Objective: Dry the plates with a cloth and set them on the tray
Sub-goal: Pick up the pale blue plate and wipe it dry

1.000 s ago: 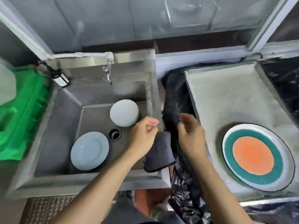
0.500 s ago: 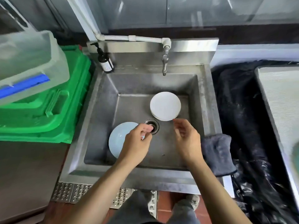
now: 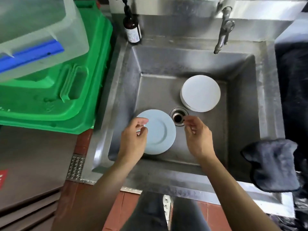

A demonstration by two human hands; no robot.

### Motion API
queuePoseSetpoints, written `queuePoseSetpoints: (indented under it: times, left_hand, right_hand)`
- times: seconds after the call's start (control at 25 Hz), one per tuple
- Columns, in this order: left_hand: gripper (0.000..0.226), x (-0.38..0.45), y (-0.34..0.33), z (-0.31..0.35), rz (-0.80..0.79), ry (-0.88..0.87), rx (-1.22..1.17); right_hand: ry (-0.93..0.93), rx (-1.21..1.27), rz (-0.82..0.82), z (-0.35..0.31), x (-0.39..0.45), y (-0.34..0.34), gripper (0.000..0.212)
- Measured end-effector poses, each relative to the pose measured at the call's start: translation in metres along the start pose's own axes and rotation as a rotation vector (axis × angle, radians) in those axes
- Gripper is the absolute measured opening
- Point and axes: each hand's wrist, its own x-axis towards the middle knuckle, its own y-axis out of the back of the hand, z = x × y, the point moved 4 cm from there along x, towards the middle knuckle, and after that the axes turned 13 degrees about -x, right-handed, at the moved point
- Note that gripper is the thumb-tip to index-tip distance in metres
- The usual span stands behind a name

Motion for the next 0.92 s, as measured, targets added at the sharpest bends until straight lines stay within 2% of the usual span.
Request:
queuePoseSetpoints:
  times: [0.2, 0.36, 0.56, 0.72, 0.84, 0.92]
  left_hand:
    - [0.027, 0.041, 0.002, -0.07, 0.124, 0.154, 0.055]
    - [0.03, 0.075, -0.008, -0.13, 0.128, 0.335, 0.083]
    - [0.049, 0.099, -0.023, -0.194, 0.081, 0.528, 0.145]
    - [0.065, 0.102, -0.026, -0.219, 0.094, 0.671, 0.319]
    - [0.066, 0.103, -0.027, -0.227, 0.123, 0.762, 0.214]
    - [0.063, 0.104, -0.027, -0.227, 0.16, 0.765, 0.094]
  right_hand:
    - [-0.026, -0.049, -0.071, 0.034, 0.054, -0.06, 0.031]
    - [-0.023, -0.162, -0.165, 0.07, 0.093, -0.111, 0.028]
    - [0.035, -0.21, -0.168, 0.117, 0.121, -0.16, 0.035]
    - [0.013, -0.229, -0.194, 0.137, 0.129, -0.182, 0.037]
    - [0.029, -0.197, -0.222, 0.137, 0.132, -0.192, 0.034]
    - [-0.033, -0.171, -0.234, 0.136, 0.136, -0.196, 0.033]
